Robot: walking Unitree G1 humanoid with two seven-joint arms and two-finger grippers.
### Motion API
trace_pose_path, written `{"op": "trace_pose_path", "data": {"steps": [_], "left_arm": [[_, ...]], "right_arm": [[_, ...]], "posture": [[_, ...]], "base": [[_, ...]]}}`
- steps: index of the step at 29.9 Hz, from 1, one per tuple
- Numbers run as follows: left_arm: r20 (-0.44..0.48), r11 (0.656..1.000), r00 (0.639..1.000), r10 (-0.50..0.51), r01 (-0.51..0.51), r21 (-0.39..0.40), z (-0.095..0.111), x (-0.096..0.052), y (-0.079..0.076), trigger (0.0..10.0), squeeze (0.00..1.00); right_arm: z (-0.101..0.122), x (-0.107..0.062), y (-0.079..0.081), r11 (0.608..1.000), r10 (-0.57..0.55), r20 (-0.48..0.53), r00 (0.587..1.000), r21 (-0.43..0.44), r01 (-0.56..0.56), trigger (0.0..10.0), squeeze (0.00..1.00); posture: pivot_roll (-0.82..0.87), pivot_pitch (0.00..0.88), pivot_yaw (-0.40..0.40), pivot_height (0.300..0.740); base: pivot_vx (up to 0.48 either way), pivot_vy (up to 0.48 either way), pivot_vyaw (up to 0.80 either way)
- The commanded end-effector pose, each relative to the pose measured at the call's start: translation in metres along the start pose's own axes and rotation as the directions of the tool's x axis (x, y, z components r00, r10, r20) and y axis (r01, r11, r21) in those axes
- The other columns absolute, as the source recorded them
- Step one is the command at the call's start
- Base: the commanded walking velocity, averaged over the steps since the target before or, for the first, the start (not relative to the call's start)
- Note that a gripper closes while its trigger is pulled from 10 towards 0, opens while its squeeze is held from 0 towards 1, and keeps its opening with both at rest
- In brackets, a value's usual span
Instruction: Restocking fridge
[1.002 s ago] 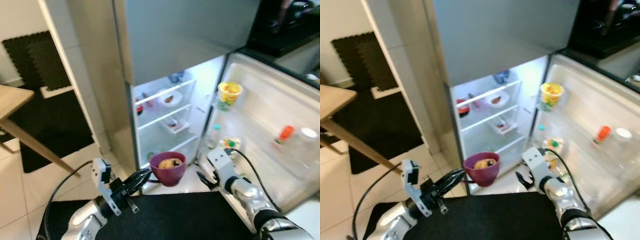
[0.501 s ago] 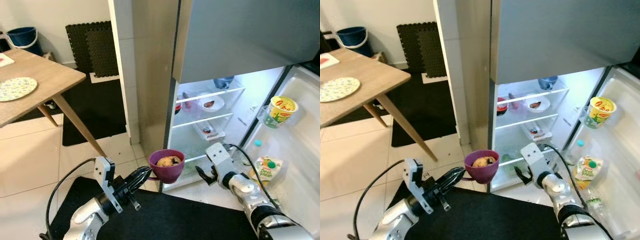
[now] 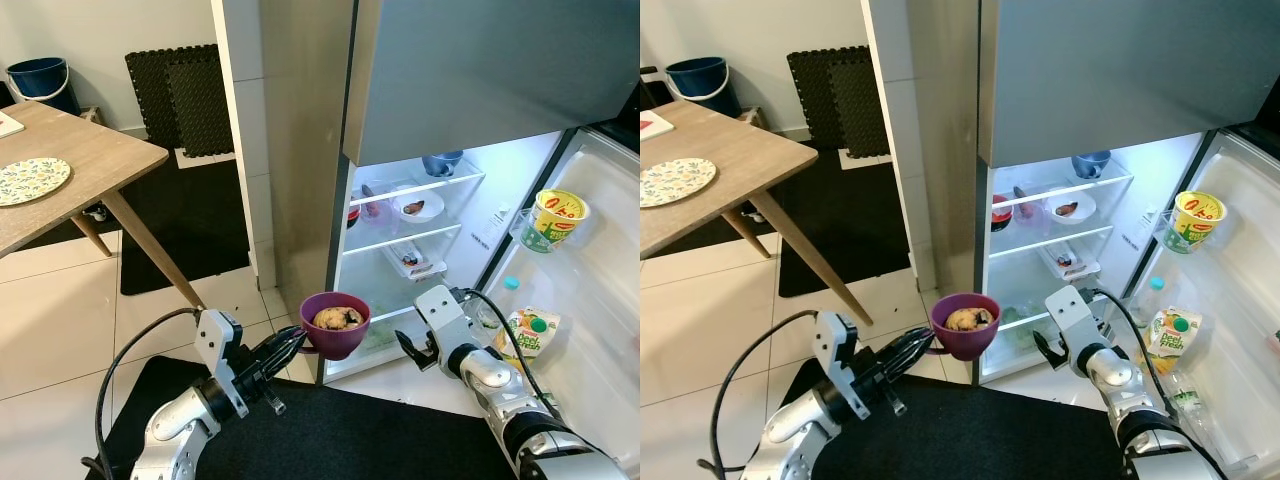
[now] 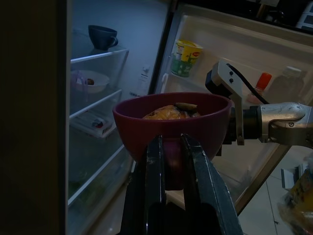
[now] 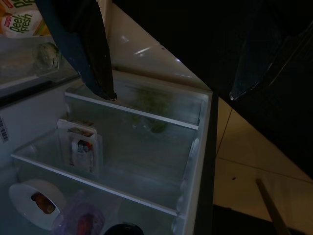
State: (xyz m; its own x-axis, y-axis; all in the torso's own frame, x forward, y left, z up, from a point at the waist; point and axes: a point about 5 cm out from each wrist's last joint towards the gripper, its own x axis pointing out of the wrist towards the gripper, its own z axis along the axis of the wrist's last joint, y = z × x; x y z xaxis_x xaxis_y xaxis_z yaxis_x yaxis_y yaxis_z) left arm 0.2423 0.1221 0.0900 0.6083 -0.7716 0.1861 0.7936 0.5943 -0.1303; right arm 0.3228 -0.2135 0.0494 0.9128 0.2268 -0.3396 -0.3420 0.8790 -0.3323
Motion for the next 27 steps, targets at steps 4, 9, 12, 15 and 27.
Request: {"op": "trace_pose_path", "data": {"steps": [4,9,12,15,27], "left_arm": [[0.025,0.999,1.000,-0.018,0.017,0.035,0.0051,0.0045,-0.0005,10.0,0.00],[0.028,0.999,1.000,-0.009,0.008,0.042,0.0049,0.0051,0.0006,10.0,0.00],[0.028,0.999,1.000,-0.007,0.006,0.041,0.0047,0.0048,0.0010,10.0,0.00],[0.024,0.999,1.000,-0.010,0.009,0.041,0.0043,0.0047,0.0010,10.0,0.00],[0.032,1.000,0.999,-0.005,0.004,0.031,0.0048,0.0049,0.0020,10.0,0.00]], "right_arm": [[-0.0045,-0.0023,-0.0025,1.000,-0.016,-0.017,1.000,0.007,0.016,10.0,0.00],[-0.0044,-0.0023,-0.0026,1.000,-0.017,-0.017,1.000,0.007,0.017,10.0,0.00],[-0.0044,-0.0023,-0.0024,1.000,-0.017,-0.016,1.000,0.008,0.017,10.0,0.00],[-0.0045,-0.0023,-0.0020,1.000,-0.016,-0.016,1.000,0.007,0.016,10.0,0.00],[-0.0045,-0.0017,0.0005,1.000,-0.006,-0.015,1.000,0.002,0.006,10.0,0.00]], "posture": [[-0.03,0.044,-0.014,0.740],[-0.03,0.044,-0.014,0.740],[-0.04,0.043,-0.015,0.740],[-0.04,0.044,-0.014,0.740],[-0.04,0.044,-0.015,0.740]], "base": [[0.000,-0.066,0.00],[0.000,-0.274,0.00],[0.000,-0.289,0.00],[0.160,-0.316,0.00],[0.250,-0.368,0.00]]}}
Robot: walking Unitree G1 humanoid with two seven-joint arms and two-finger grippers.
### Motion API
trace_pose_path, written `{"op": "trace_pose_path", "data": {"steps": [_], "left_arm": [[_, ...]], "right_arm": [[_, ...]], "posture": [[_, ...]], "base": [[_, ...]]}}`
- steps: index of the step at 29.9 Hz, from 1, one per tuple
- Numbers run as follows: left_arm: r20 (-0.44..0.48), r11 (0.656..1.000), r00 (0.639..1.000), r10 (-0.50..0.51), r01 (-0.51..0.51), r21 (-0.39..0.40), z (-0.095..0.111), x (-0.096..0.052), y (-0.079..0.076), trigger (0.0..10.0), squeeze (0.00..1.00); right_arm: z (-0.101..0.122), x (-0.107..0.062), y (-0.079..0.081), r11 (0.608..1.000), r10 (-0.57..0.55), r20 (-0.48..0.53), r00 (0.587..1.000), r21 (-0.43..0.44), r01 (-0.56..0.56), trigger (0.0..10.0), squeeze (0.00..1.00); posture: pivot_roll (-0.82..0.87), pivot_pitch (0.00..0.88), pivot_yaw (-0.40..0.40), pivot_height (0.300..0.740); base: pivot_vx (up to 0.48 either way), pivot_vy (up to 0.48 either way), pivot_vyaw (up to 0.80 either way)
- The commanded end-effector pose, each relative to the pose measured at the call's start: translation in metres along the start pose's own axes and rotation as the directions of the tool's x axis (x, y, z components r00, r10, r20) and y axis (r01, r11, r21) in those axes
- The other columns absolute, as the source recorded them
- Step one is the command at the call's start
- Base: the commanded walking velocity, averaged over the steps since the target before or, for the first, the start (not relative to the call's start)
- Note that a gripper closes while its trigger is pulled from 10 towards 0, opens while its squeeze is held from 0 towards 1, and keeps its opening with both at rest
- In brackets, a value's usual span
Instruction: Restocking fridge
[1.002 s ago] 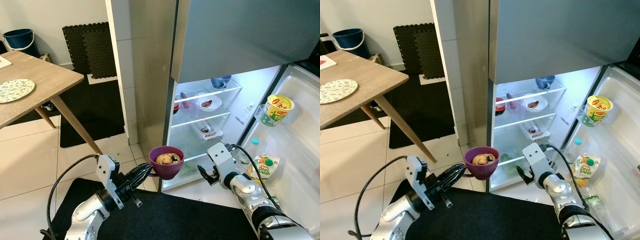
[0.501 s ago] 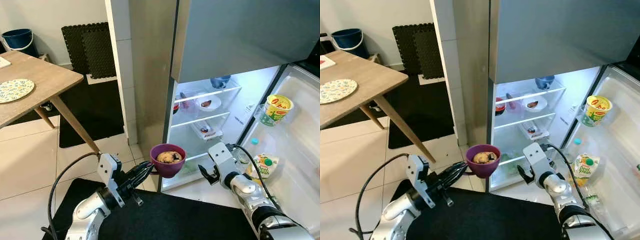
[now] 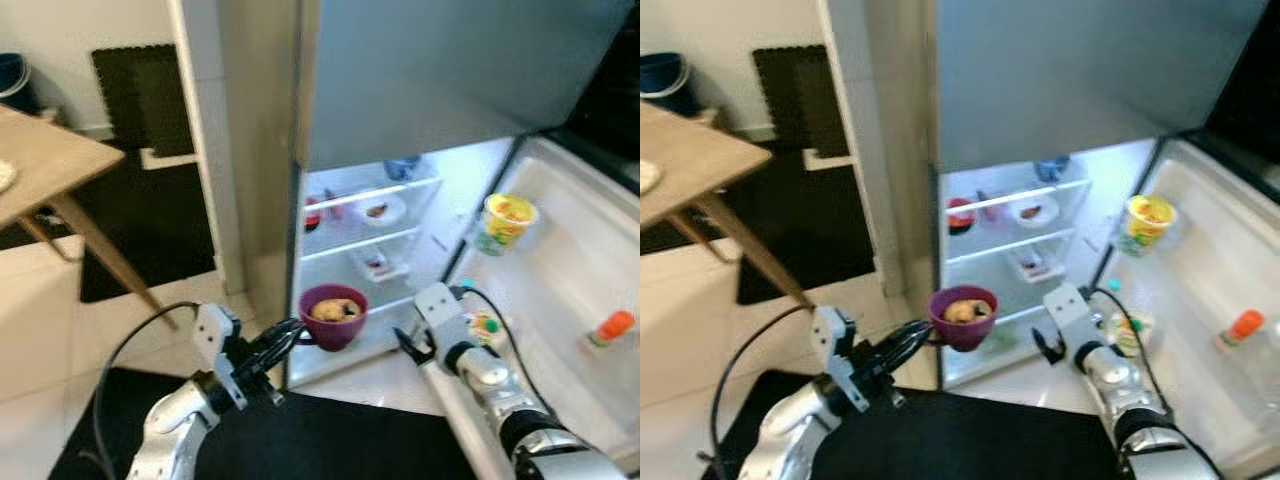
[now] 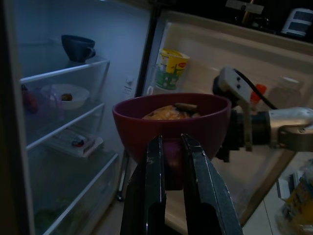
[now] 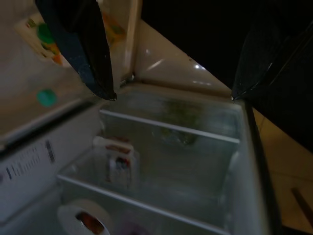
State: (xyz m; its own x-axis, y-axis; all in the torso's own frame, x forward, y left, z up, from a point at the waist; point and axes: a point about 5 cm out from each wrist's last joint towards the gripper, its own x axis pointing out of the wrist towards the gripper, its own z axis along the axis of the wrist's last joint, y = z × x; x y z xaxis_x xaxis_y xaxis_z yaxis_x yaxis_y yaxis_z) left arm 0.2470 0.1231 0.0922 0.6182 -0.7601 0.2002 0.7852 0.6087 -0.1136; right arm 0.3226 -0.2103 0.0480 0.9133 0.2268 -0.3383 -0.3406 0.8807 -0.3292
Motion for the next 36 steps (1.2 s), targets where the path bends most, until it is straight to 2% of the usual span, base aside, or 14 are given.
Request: {"op": "trace_pose_path", "data": {"steps": [1,15,30,36], "left_arm": [[0.016,1.000,1.000,-0.018,0.018,0.011,0.003,0.002,-0.002,10.0,0.00],[0.018,1.000,1.000,-0.011,0.011,0.005,0.003,0.003,-0.001,10.0,0.00],[0.021,1.000,1.000,-0.001,0.002,-0.014,0.002,0.004,0.000,10.0,0.00],[0.022,1.000,1.000,-0.001,0.001,-0.014,0.002,0.004,0.000,10.0,0.00]], "right_arm": [[-0.005,-0.003,-0.003,1.000,-0.005,-0.016,1.000,-0.001,0.005,10.0,0.00],[-0.003,-0.002,-0.002,1.000,0.005,-0.005,1.000,-0.001,-0.005,10.0,0.00],[-0.001,-0.001,0.004,0.999,0.046,0.012,0.999,0.003,-0.046,10.0,0.00],[0.001,-0.001,0.010,0.994,0.107,0.045,0.993,0.025,-0.108,10.0,0.00]], "posture": [[-0.04,0.044,-0.015,0.740],[-0.04,0.044,-0.015,0.740],[-0.04,0.040,-0.015,0.740],[-0.04,0.042,-0.015,0.740]], "base": [[0.251,-0.375,0.00],[0.233,-0.365,0.00],[0.000,0.000,0.00],[0.000,0.000,0.00]]}}
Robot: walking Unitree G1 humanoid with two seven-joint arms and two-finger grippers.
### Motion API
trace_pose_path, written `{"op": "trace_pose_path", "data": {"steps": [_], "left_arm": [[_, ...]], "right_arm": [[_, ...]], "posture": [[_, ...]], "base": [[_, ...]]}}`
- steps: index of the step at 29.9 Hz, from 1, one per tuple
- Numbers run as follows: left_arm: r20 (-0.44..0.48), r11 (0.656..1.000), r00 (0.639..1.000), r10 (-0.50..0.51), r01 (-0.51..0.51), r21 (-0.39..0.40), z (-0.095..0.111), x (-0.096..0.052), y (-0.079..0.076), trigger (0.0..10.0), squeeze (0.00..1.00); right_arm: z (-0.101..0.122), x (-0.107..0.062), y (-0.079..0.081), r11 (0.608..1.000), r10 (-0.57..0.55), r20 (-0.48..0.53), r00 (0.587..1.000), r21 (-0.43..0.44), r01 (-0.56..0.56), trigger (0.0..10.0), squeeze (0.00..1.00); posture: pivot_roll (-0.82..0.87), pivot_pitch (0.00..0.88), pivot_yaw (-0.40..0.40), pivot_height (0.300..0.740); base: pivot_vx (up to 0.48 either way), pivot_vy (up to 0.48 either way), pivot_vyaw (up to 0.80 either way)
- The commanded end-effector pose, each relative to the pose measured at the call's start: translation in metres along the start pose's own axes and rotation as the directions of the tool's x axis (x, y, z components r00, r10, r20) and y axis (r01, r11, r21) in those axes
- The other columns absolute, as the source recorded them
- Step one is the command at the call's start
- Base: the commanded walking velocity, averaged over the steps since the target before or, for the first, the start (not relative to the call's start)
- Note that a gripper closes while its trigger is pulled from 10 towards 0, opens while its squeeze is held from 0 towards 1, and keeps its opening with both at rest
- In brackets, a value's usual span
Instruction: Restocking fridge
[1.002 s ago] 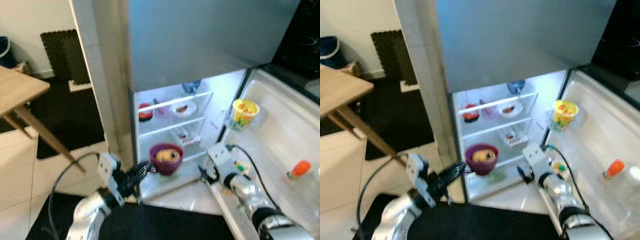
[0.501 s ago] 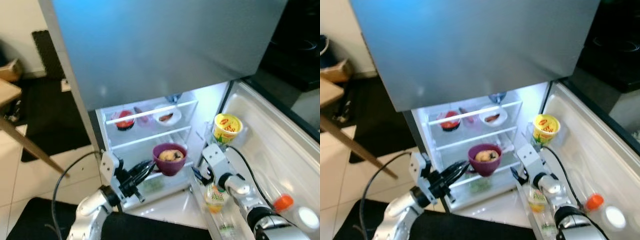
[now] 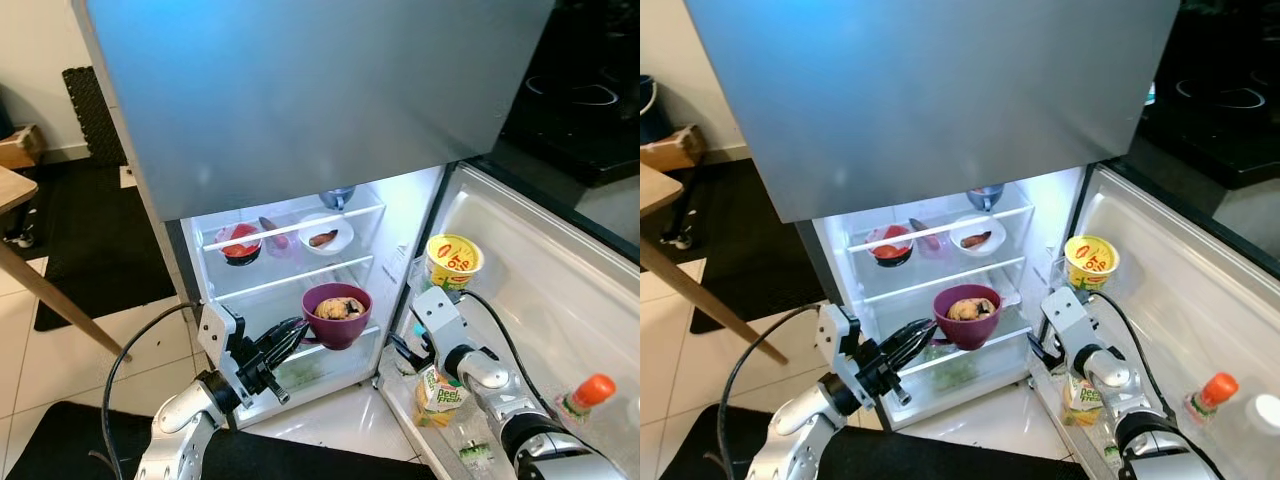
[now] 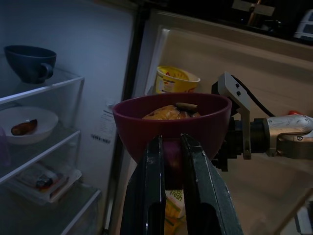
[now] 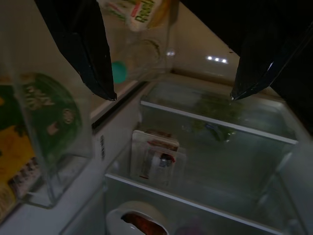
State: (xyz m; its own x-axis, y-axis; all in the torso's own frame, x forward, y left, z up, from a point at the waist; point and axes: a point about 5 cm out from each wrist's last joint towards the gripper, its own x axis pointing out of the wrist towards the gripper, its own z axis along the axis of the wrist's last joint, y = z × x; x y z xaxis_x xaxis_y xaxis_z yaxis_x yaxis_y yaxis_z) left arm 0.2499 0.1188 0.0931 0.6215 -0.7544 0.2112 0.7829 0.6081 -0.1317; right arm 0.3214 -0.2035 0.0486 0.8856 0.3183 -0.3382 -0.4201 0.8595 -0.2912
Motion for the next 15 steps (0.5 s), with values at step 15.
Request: {"op": "trace_pose_path", "data": {"steps": [15], "left_arm": [[0.010,0.998,0.999,0.051,-0.051,0.020,0.002,-0.005,0.007,10.0,0.00]], "right_arm": [[-0.012,-0.001,0.035,0.977,0.209,0.001,0.978,0.047,-0.209,10.0,0.00]], "posture": [[-0.04,0.044,-0.016,0.740]], "base": [[0.000,0.000,0.21]]}}
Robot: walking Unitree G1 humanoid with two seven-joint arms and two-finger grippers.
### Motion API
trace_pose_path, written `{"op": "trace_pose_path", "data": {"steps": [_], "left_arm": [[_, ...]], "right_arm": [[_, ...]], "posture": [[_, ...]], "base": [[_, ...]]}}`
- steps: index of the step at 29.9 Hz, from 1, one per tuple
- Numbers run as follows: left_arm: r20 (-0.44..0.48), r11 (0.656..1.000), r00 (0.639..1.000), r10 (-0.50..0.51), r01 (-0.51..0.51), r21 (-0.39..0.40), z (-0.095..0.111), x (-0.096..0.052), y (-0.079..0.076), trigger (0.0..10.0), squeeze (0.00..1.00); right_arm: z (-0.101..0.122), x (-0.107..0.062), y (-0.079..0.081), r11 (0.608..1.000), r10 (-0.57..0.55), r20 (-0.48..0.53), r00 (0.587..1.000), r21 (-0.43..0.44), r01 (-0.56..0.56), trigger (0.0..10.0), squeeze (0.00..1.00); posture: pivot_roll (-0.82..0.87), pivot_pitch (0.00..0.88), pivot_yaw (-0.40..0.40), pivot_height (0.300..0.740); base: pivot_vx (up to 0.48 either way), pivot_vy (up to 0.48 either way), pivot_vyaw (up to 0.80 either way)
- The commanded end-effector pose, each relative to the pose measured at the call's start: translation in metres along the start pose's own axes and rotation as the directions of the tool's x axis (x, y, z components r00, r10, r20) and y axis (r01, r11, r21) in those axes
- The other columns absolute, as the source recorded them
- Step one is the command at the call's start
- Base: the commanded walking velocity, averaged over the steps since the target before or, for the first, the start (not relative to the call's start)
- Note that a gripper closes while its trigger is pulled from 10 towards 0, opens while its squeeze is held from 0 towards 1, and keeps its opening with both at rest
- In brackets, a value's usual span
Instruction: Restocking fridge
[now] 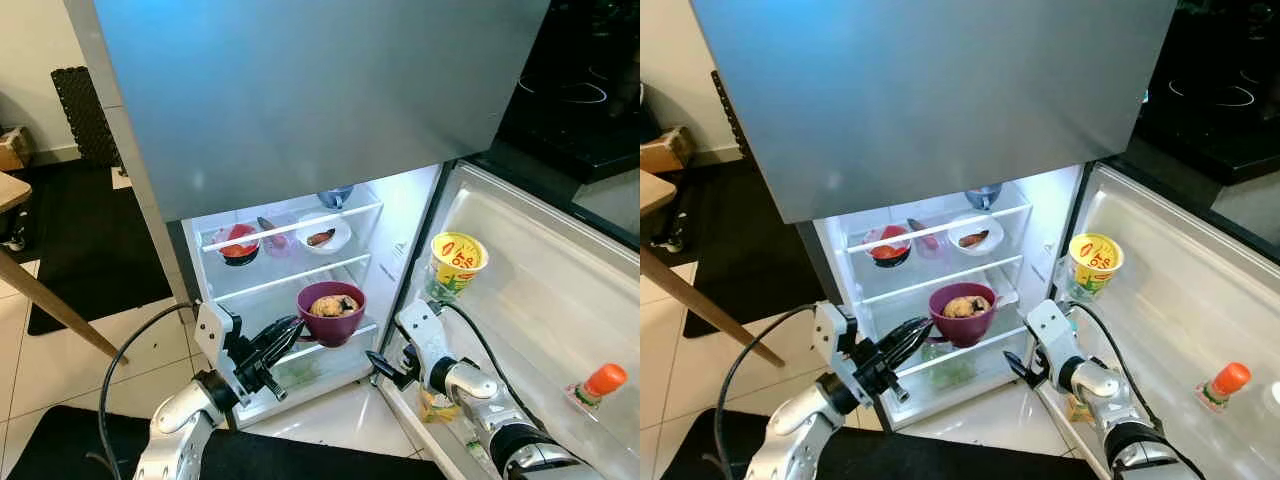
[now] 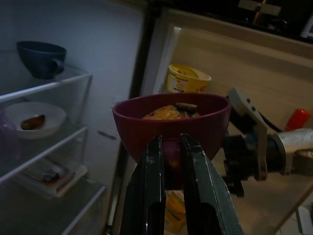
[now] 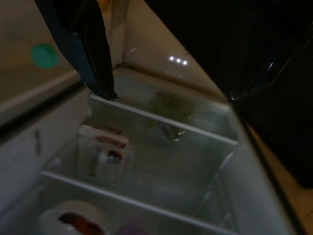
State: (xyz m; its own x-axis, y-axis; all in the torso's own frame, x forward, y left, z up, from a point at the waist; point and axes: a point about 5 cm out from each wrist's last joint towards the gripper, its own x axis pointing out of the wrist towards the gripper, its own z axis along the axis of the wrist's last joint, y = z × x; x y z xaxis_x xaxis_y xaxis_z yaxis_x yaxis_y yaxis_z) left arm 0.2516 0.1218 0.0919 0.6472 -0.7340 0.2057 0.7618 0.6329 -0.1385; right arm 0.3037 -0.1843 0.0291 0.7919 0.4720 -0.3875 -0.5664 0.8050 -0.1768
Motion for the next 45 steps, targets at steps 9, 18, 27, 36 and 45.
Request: {"op": "trace_pose_path", "data": {"steps": [9,18,27,36,45], "left_arm": [[0.004,0.999,1.000,0.025,-0.025,0.027,0.004,-0.006,0.008,10.0,0.00],[0.000,1.000,1.000,0.014,-0.014,0.023,0.003,-0.007,0.007,10.0,0.00],[0.014,1.000,1.000,0.015,-0.015,0.012,0.004,-0.004,0.005,10.0,0.00],[0.013,1.000,1.000,0.016,-0.016,0.011,0.005,-0.002,0.005,10.0,0.00],[0.004,1.000,1.000,0.002,-0.002,0.016,0.004,-0.003,0.005,10.0,0.00]], "right_arm": [[0.000,0.002,0.005,0.999,0.034,0.000,0.999,0.011,-0.034,10.0,0.00],[-0.001,0.000,-0.005,0.998,-0.065,-0.026,0.998,-0.006,0.065,10.0,0.00],[0.002,-0.001,-0.013,0.993,-0.121,-0.016,0.993,0.005,0.121,10.0,0.00],[0.001,-0.001,-0.014,0.989,-0.149,-0.024,0.989,0.011,0.149,10.0,0.00],[-0.003,-0.002,-0.013,0.986,-0.166,-0.049,0.985,0.009,0.167,10.0,0.00]], "posture": [[-0.04,0.041,-0.014,0.740],[-0.04,0.040,-0.014,0.740],[-0.04,0.041,-0.013,0.740],[-0.04,0.040,-0.011,0.740],[-0.04,0.040,-0.008,0.740]], "base": [[0.000,0.000,0.79],[0.000,0.000,0.62],[0.000,0.000,0.00],[0.000,0.000,0.00],[0.000,0.000,0.00]]}}
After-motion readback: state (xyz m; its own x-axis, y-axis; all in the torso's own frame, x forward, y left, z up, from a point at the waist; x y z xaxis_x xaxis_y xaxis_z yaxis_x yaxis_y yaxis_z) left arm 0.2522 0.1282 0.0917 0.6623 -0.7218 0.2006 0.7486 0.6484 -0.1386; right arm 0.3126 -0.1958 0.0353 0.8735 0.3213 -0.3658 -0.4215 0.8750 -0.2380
